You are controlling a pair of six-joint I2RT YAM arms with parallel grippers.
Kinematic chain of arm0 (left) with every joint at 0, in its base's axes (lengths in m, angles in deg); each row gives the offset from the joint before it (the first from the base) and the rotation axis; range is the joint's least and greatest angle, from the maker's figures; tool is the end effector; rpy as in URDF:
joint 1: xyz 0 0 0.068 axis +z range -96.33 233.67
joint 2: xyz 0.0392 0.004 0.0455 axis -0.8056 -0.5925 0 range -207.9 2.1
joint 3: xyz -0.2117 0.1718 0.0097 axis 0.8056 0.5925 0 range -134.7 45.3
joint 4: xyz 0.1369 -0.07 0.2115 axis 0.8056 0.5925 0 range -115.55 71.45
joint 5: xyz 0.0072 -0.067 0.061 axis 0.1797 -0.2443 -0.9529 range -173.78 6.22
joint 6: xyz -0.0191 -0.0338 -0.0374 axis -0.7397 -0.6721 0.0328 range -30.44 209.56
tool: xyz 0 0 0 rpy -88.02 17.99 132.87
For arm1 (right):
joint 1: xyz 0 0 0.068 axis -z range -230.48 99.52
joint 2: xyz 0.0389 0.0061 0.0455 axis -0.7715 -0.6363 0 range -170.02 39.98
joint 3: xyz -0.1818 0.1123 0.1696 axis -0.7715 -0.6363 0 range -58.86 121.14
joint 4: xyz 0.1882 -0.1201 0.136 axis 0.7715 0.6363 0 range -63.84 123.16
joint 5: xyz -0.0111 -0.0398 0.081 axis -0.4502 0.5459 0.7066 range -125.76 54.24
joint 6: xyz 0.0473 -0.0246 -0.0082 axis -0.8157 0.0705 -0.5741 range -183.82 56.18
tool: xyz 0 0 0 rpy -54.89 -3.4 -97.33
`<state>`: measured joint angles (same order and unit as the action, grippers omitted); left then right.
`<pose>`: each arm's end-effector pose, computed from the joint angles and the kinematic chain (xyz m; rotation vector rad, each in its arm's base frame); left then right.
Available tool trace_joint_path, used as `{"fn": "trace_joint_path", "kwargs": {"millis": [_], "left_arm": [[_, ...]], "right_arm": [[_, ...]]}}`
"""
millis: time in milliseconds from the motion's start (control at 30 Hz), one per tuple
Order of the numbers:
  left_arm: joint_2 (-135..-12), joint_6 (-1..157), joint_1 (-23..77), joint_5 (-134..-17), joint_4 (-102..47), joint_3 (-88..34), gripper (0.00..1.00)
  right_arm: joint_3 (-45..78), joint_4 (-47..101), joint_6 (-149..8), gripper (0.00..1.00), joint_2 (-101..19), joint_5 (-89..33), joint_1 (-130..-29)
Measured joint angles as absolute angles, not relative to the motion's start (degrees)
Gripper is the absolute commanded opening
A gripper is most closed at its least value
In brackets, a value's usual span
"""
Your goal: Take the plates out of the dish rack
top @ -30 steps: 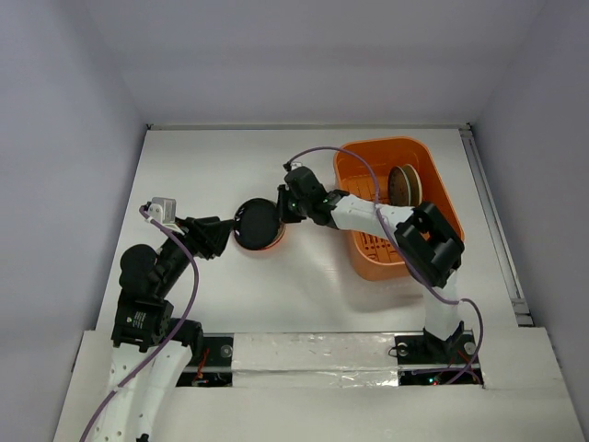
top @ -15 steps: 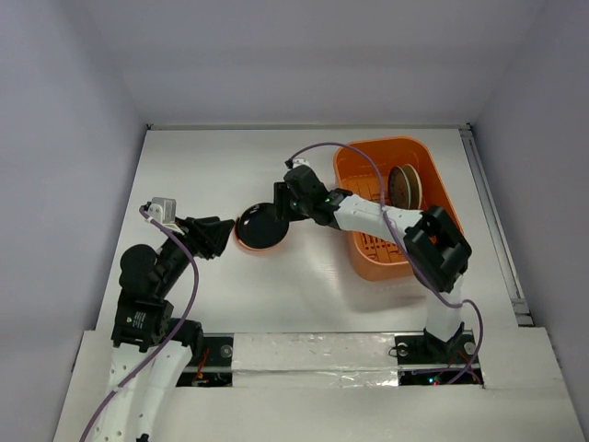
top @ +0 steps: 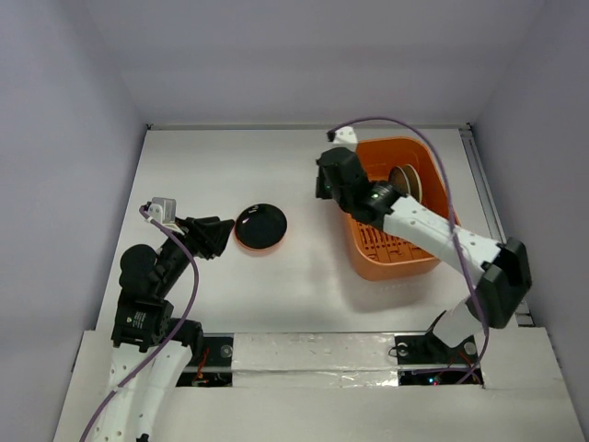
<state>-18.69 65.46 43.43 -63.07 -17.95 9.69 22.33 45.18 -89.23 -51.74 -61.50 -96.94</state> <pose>0.0973 -0.0303 0.3414 0.1250 1.4918 -0.7469 0.2675 0.2590 0.3392 -0.1049 2.0433 0.3182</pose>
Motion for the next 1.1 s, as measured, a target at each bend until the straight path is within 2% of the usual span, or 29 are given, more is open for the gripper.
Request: {"fn": "trace_joint_path", "kwargs": {"millis": [167,200,233,300,333,567,1000,1067,1100], "left_arm": [[-18.7,65.4,43.4,-63.1,-18.0,9.7,0.45],[-18.6,65.5,43.4,-63.1,-18.0,9.7,0.45],[-18.6,65.5,43.4,-63.1,-18.0,9.7,0.45],[-18.6,65.5,43.4,-63.1,-18.0,9.7,0.45],[-18.6,65.5,43.4,-63.1,-18.0,9.7,0.45],[-18.6,65.5,43.4,-63.0,-18.0,9.7,0.45],[-18.6,65.5,43.4,-63.0,-18.0,9.7,0.45],[-18.6,65.5,43.4,-63.0,-18.0,9.7,0.45],[-18.6,65.5,43.4,-63.0,-18.0,9.7,0.45]], "right_arm": [[16.6,48.0,-86.9,0.02,-41.3,-69.2,-88.0],[15.3,48.3,-86.6,0.08,-39.6,-70.2,-85.7],[13.7,48.4,-86.2,0.24,-37.9,-71.7,-82.7],[10.4,48.8,-85.6,0.45,-35.1,-73.7,-78.3],[8.9,49.0,-85.4,0.46,-34.1,-74.4,-76.8],[4.9,50.1,-83.7,0.41,-34.2,-74.3,-73.4],[5.4,50.1,-81.4,0.4,-45.3,-74.3,-71.0],[5.5,50.2,-81.0,0.36,-46.3,-74.3,-70.8],[5.6,50.2,-80.7,0.3,-46.6,-74.3,-70.8]]}}
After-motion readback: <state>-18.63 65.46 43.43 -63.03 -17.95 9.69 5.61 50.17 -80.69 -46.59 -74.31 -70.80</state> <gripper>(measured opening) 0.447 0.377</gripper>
